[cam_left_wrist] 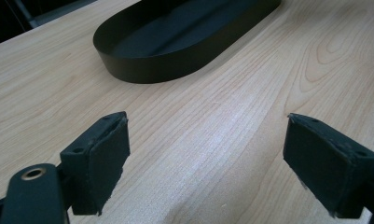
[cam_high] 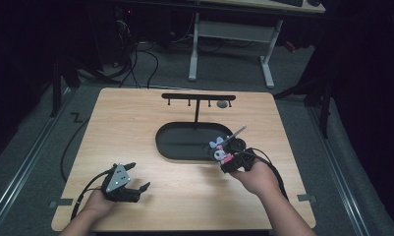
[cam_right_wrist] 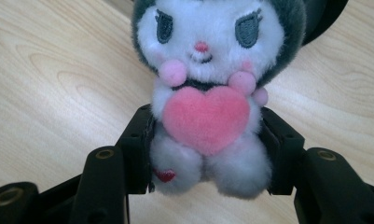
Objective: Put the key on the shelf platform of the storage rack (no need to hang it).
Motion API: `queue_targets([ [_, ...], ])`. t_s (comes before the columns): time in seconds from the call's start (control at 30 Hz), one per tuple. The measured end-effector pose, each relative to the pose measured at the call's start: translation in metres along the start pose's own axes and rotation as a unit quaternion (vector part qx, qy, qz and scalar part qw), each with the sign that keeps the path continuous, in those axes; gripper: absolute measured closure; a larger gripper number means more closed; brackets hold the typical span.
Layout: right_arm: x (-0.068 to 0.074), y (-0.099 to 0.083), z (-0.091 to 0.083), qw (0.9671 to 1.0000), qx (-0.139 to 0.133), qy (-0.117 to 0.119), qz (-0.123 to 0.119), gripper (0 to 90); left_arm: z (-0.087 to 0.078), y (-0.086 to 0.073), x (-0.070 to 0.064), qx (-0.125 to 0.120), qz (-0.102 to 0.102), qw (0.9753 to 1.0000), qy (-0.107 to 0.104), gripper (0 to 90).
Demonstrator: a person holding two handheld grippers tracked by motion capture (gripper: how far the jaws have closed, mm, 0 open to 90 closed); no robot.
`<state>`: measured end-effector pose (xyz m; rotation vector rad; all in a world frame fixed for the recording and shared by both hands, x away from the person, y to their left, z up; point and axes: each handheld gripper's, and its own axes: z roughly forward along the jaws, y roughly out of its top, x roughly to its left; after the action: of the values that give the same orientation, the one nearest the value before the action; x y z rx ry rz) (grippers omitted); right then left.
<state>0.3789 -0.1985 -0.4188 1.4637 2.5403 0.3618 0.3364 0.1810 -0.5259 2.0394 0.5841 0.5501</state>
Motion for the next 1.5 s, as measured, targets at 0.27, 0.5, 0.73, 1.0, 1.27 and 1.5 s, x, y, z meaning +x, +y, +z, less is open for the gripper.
queue_targets([
  [0.27, -0.006, 0.016, 0.009, 0.9999, 0.0, 0.002, 0.01, 46.9, 0.0, 0.0, 0.0, -0.001, -0.001, 1.0, -0.001, 15.4],
  [0.5, -0.011, 0.03, 0.021, 0.9999, 0.003, 0.003, 0.015, 46.9, 0.0, 0.0, 0.0, -0.001, -0.002, 1.0, -0.001, 15.4],
  [0.73, -0.016, 0.043, 0.028, 0.9998, 0.003, 0.004, 0.018, 46.9, 0.0, 0.0, 0.001, -0.002, -0.003, 1.0, -0.001, 15.4],
  [1.0, -0.021, 0.056, 0.038, 0.9995, 0.002, 0.009, 0.031, 47.0, 0.0, 0.0, 0.001, -0.001, -0.003, 1.0, -0.002, 15.4],
  [1.27, -0.024, 0.064, 0.045, 0.9992, 0.003, 0.013, 0.037, 47.0, 0.0, 0.0, 0.001, -0.001, -0.003, 1.0, -0.002, 15.4],
  [1.5, -0.028, 0.074, 0.047, 0.9992, 0.0, 0.007, 0.039, 47.0, 0.0, 0.0, 0.001, -0.002, -0.004, 1.0, -0.003, 15.4],
])
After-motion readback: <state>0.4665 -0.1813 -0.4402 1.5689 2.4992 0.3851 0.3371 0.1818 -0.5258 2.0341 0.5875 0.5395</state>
